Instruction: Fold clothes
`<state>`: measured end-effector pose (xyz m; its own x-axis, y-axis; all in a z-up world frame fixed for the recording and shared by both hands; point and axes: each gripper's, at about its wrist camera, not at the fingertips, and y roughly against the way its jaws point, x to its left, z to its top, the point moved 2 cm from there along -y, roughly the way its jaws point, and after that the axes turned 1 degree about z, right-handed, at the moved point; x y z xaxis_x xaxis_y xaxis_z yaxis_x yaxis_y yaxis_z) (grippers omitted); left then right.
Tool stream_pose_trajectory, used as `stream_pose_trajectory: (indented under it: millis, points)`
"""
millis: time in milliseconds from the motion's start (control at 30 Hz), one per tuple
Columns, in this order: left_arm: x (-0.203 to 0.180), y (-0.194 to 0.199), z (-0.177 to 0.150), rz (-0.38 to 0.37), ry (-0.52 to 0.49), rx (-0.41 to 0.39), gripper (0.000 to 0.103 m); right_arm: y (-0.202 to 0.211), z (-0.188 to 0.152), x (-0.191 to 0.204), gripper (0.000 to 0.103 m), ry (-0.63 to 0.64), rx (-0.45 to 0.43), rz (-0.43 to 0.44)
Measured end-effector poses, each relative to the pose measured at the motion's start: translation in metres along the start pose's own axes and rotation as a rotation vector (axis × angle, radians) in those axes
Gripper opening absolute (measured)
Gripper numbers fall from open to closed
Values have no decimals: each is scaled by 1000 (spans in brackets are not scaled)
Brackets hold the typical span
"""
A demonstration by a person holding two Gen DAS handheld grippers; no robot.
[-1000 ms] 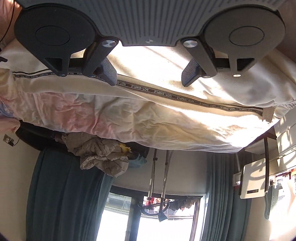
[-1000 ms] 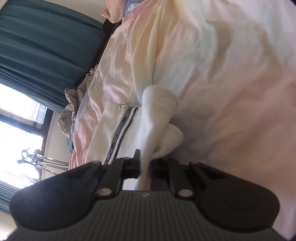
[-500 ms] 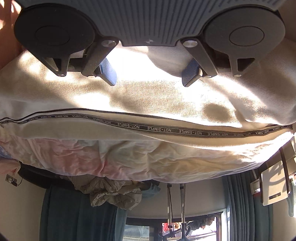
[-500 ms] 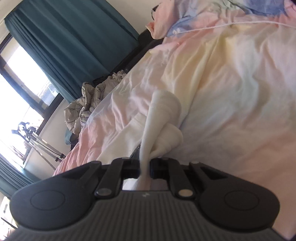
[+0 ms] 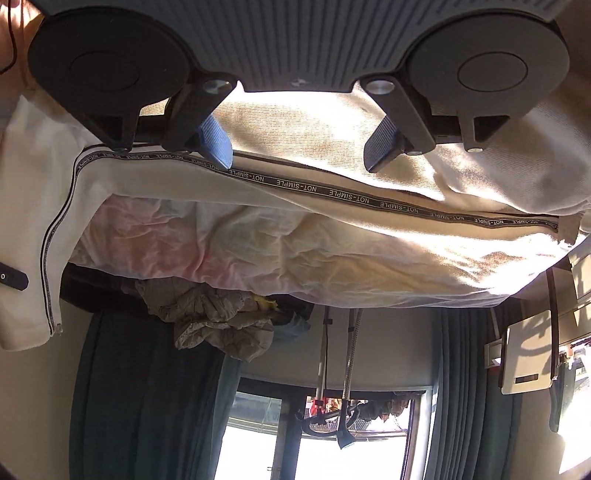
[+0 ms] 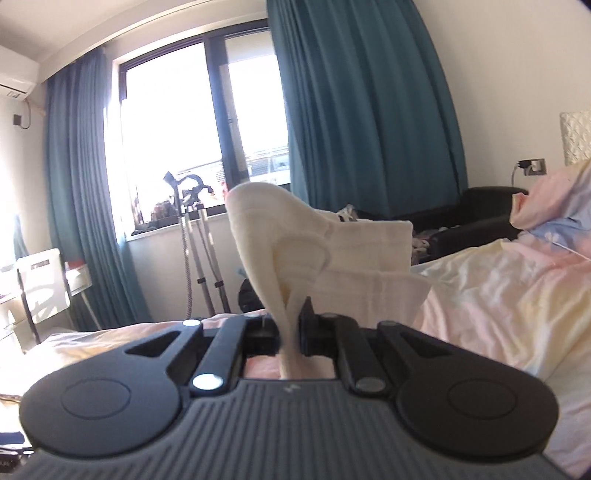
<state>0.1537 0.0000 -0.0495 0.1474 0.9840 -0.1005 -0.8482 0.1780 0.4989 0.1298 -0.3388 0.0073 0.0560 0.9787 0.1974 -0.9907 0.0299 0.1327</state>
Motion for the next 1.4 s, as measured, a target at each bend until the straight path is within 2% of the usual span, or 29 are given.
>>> stream_pose_trajectory:
  millis: [167,300,367,433,567,667,767,900,967,1067,1133,1267,1400]
  points:
    - [27,17,14,27,64,-65,82,-7,-40,84,10,72,82,175]
    - [44,21,21,42,107,-79,83,-12,-95,134,10,173,221,293]
    - [49,21,23,40,127,-78,83,-10,-120,152,10,252,283,314]
    - [52,21,24,34,143,-77,83,-4,-129,162,10,318,288,316]
    - [53,24,26,16,157,-98,83,6,-112,167,10,300,231,354]
    - [54,27,28,12,164,-114,84,18,-114,178,10,311,199,412]
    - [55,28,26,-3,170,-119,84,27,-136,191,10,379,226,473]
    - [47,22,14,-20,121,-96,84,25,-159,194,11,418,289,489]
    - [43,20,7,-29,97,-84,84,23,-157,191,15,404,292,493]
    - [37,16,-2,-41,60,-67,84,26,-149,187,31,380,300,507]
    - [33,13,-8,-50,35,-55,84,38,-147,186,51,386,317,532]
    - [25,9,-19,-61,-12,-45,84,55,-124,171,53,335,341,550]
    - [22,5,-26,-41,-33,-31,84,70,-101,141,53,251,291,500]
